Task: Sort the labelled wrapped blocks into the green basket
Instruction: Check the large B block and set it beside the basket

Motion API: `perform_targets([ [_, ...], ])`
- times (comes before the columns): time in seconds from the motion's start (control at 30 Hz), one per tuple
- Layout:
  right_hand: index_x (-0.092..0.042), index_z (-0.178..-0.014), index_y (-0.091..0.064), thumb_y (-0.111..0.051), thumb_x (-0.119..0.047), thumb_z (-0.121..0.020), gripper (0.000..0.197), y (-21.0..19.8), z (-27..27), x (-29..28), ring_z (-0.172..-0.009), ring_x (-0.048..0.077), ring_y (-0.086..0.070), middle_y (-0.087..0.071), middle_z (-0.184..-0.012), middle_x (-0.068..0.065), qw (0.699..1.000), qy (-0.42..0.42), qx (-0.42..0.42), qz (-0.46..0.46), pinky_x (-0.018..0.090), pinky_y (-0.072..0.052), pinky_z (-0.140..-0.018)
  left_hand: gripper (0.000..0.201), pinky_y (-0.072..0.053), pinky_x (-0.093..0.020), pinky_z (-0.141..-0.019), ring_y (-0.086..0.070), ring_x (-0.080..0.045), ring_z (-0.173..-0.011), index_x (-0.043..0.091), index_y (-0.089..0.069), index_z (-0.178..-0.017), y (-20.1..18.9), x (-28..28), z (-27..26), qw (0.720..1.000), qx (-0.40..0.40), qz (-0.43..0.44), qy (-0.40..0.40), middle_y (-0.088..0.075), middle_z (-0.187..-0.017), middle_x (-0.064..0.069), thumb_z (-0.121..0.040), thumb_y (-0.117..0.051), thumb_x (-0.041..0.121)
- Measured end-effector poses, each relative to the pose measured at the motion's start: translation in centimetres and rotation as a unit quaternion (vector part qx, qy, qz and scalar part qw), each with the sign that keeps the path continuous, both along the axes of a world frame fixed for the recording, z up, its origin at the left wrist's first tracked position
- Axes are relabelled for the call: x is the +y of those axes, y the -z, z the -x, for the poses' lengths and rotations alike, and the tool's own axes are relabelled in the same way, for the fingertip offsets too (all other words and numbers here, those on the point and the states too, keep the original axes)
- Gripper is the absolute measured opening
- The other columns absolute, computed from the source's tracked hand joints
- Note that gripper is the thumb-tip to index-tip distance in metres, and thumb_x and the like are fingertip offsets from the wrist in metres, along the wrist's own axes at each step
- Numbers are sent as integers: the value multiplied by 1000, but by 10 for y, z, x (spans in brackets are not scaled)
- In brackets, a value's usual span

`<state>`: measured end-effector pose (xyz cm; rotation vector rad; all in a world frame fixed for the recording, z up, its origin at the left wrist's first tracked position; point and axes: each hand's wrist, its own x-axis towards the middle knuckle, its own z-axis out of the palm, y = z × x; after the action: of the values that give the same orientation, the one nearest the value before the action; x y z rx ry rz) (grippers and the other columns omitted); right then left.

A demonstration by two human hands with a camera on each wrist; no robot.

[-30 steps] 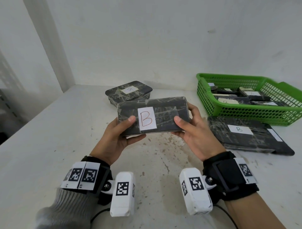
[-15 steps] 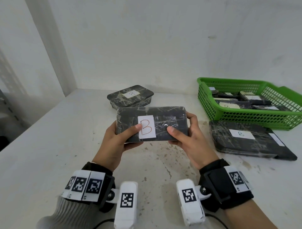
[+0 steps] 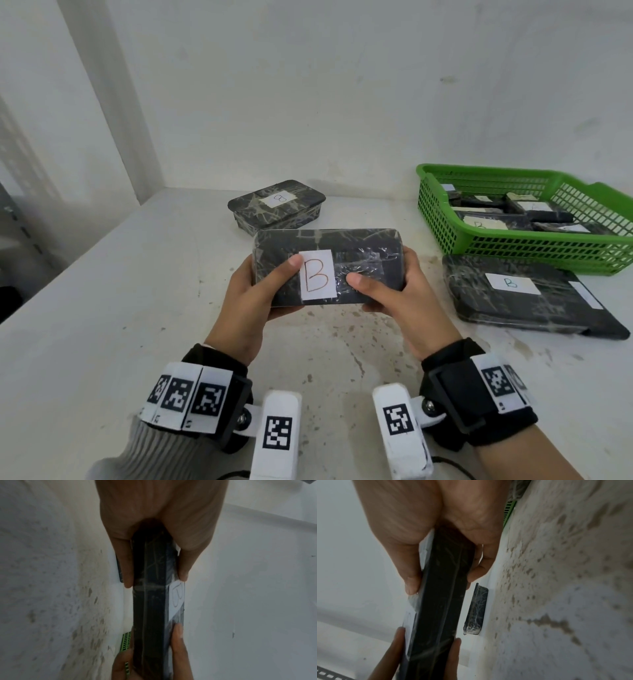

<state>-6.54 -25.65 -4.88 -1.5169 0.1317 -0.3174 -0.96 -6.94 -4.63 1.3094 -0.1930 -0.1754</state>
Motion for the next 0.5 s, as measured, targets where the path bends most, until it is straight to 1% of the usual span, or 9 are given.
perform_targets([
  [0.07,-24,-119,-56,-77,-48,-55,71,-1,0,1,-94,12,-71,-74,-108,-2,1000,-1,9,-23,25,-54,-66,48,-61,-33,-70,-73,-17,-93,21,-64,-116,0,0,1,1000,-14,-7,4,-76,-102,0,-70,-70,36],
  [0.1,-23,-116,-60,-76,-50,-57,67,-1,0,1,-94,13,-72,-74,-107,-1,999,10,6,-34,27,-56,-68,47,-61,-33,-71,-73,-16,-94,23,-63,-115,0,0,2,1000,-17,-9,7,-76,-102,1,-71,-71,37],
  [0.17,-20,-112,-65,-78,-43,-62,56,-1,0,1,-96,15,-72,-75,-104,0,998,40,-7,-49,33,-58,-78,47,-61,-35,-76,-72,-15,-97,25,-62,-117,0,-1,3,999,-15,-13,25,-75,-105,3,-76,-75,43],
  [0.2,-19,-110,-66,-78,-39,-64,52,-1,0,1,-96,16,-72,-76,-103,0,997,49,-10,-51,35,-58,-82,49,-60,-36,-78,-71,-14,-99,26,-62,-120,-1,-1,4,999,-10,-13,37,-75,-108,4,-78,-72,49],
  [0.27,-20,-108,-66,-78,-37,-65,48,-1,0,0,-96,15,-72,-76,-101,-1,997,52,-15,-46,35,-58,-85,55,-60,-35,-77,-71,-13,-100,26,-61,-122,-2,-1,6,999,-3,-12,44,-74,-109,4,-79,-67,59],
  [0.3,-20,-108,-66,-78,-37,-65,47,-2,0,0,-96,15,-72,-76,-101,-2,998,53,-15,-38,34,-57,-85,55,-60,-33,-75,-71,-13,-99,25,-62,-122,-2,-2,6,999,-6,-15,39,-75,-108,4,-78,-66,58],
  [0.37,-21,-109,-66,-78,-39,-65,49,-1,0,0,-97,14,-72,-76,-102,-3,998,51,-12,-21,34,-57,-87,50,-59,-29,-67,-72,-14,-96,22,-63,-120,0,-2,4,999,-8,-23,22,-75,-106,3,-77,-62,49],
  [0.43,-22,-111,-64,-78,-43,-63,55,1,-1,-1,-99,14,-71,-75,-104,-3,999,41,-5,-14,37,-56,-91,41,-57,-27,-61,-73,-15,-93,20,-63,-119,2,-3,2,999,-5,-31,14,-76,-105,0,-83,-62,39],
  [0.5,-24,-115,-62,-78,-49,-61,61,2,-2,-2,-103,13,-70,-74,-108,-5,999,28,5,-16,39,-54,-94,38,-55,-25,-58,-73,-16,-92,20,-62,-119,2,-2,1,999,-8,-42,6,-75,-105,0,-85,-62,37],
])
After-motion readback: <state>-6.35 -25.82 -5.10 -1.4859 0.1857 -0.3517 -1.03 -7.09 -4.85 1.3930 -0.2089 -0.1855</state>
